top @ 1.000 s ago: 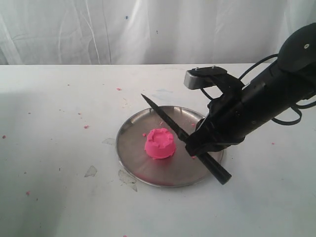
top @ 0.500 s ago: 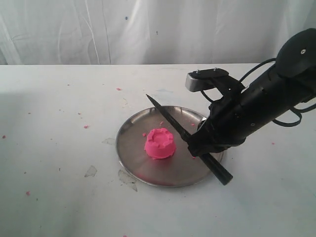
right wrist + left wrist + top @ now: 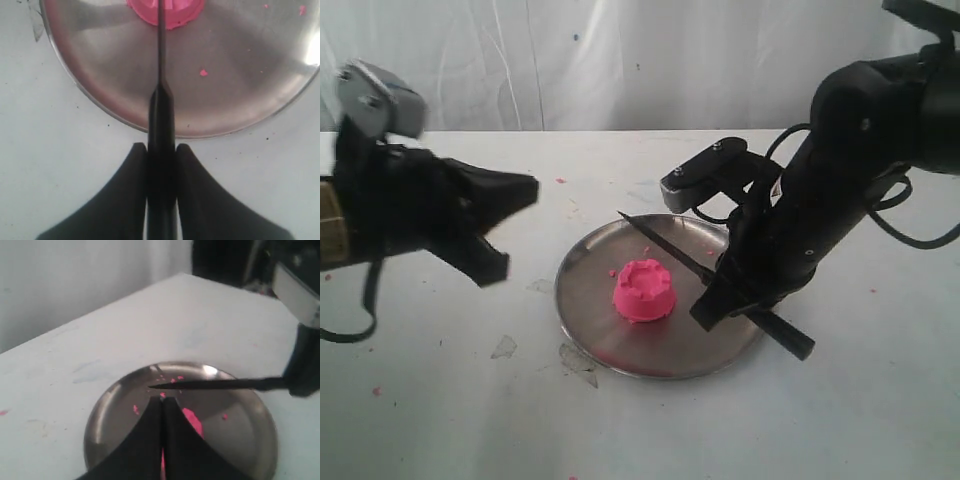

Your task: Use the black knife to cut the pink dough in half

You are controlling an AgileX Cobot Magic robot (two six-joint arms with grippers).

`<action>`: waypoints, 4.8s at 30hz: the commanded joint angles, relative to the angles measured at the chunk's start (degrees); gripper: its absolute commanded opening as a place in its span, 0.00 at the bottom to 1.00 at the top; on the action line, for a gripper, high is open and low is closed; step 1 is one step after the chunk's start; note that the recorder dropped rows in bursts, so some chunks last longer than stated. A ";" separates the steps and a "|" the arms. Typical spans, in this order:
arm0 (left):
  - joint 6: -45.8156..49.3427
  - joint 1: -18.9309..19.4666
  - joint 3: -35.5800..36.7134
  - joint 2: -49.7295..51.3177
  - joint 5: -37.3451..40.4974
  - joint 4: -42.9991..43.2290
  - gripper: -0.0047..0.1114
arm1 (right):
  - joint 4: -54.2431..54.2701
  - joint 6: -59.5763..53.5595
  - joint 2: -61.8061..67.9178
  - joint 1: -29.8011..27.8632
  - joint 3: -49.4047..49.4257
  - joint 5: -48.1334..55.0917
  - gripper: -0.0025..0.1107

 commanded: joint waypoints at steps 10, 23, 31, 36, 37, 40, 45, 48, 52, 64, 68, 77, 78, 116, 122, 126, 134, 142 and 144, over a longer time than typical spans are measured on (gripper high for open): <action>13.39 -5.76 -10.84 22.42 -3.85 -14.52 0.04 | 0.54 -6.00 8.06 0.01 -0.80 -3.49 0.02; 13.52 -5.76 -16.47 28.75 -9.76 -13.55 0.04 | 4.07 -5.89 11.34 -1.21 -3.75 -4.40 0.02; 13.47 -5.87 -17.73 32.37 -9.88 -12.58 0.04 | 5.60 -5.89 15.67 -2.27 -8.54 -1.78 0.02; 13.48 -5.87 -17.73 34.51 -11.79 -14.50 0.04 | 5.36 -5.89 16.43 -2.27 -8.54 -1.94 0.02; 13.48 -5.87 -17.85 34.76 -12.85 -14.76 0.04 | 5.36 -5.89 16.43 -2.27 -8.54 -1.94 0.02; 13.48 -5.87 -18.84 35.28 -13.60 -14.66 0.04 | 5.36 -5.89 16.54 -2.27 -8.54 -1.93 0.02; 13.48 -5.87 -20.71 37.38 -13.33 -13.56 0.04 | 5.36 -5.89 16.88 -2.27 -8.54 -2.05 0.02; 13.48 -5.87 -21.52 38.27 -13.45 -13.56 0.04 | 5.36 -5.89 17.09 -2.27 -8.54 -2.05 0.02; 14.24 -5.87 -21.94 38.66 -13.10 -14.00 0.04 | 5.36 -5.89 17.36 -2.27 -8.43 -2.35 0.02; 17.71 -5.87 -21.94 38.66 -10.10 -14.86 0.04 | 5.36 -5.89 17.36 -2.27 -8.43 -2.35 0.02; 17.71 -5.87 -21.94 38.66 -10.10 -14.86 0.04 | 5.47 -5.89 17.36 -2.27 -8.43 -2.51 0.02; 19.87 -5.87 -21.94 40.82 -8.79 -15.34 0.04 | 5.47 -5.89 17.36 -2.27 -8.43 -2.51 0.02; 19.96 -5.77 -22.03 41.35 -8.94 -16.04 0.04 | 5.47 -5.89 17.36 -2.27 -8.43 -2.51 0.02; 22.66 -5.77 -22.03 42.44 -7.12 -18.32 0.04 | 5.47 -5.89 17.36 -2.27 -7.68 -4.62 0.02; 22.66 -5.77 -22.03 45.29 -7.15 -18.32 0.04 | 5.47 -5.66 17.46 -2.27 -7.06 -4.90 0.02; 22.66 -5.77 -22.03 46.57 -7.58 -19.90 0.04 | 5.47 -5.80 19.15 -2.27 -7.06 -5.04 0.02; 22.66 -5.77 -22.03 46.57 -7.54 -20.47 0.04 | 5.47 -5.80 20.07 -2.27 -7.28 -5.04 0.02; 22.66 -5.77 -22.03 46.57 -5.81 -20.91 0.04 | 5.47 -5.80 20.07 -2.27 -7.89 -4.43 0.02; 22.66 -5.77 -22.03 46.57 -5.81 -20.91 0.04 | 5.47 -5.80 20.07 -2.27 -7.89 -4.43 0.02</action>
